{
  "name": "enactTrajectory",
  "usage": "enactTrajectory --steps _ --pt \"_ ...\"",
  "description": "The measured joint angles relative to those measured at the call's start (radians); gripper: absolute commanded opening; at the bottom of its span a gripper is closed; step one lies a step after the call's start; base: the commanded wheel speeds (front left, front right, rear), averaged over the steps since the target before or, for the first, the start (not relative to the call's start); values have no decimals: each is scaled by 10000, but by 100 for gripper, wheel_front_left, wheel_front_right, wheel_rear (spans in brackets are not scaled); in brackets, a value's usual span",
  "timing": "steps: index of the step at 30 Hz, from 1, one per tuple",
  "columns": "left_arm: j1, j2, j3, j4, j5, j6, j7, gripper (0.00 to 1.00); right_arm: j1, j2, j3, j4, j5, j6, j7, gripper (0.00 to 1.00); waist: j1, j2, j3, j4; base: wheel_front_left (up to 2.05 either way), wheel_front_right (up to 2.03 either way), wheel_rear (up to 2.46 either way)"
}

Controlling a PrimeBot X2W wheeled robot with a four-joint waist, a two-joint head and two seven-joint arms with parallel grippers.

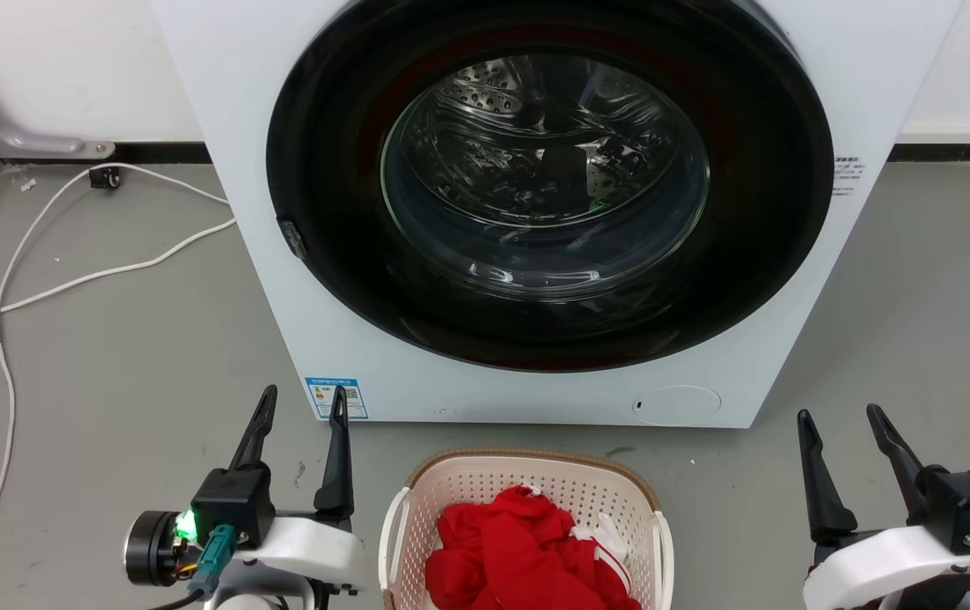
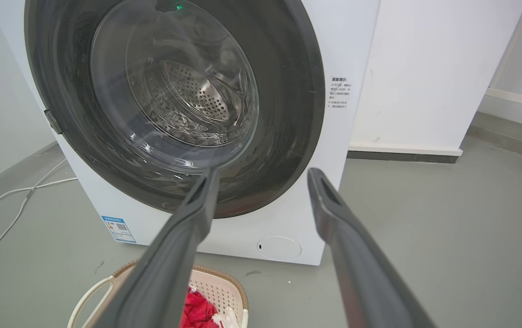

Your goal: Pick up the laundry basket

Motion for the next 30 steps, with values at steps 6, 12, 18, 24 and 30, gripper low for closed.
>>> enactTrajectory --steps 6,12,18,24,30 --pt "-157 2 27 368 -73 -10 -2 100 -35 0 -75 245 142 0 253 100 0 0 160 -3 0 0 0" --pt "-995 77 84 1160 -230 -130 15 100 -809 4 -111 844 171 0 502 100 0 0 731 -21 0 0 0" --pt "-1988 128 113 2205 -435 -257 199 100 -1709 8 35 1829 213 0 817 100 1 0 1573 -43 0 0 0" --pt "-2973 226 121 3626 -690 -522 395 100 -2727 12 303 3076 307 0 1319 100 1 0 2522 -65 0 0 0" --pt "-3960 316 157 5310 -1003 -809 583 100 -3774 13 690 4495 422 0 1871 100 2 0 3502 -131 0 0 0"
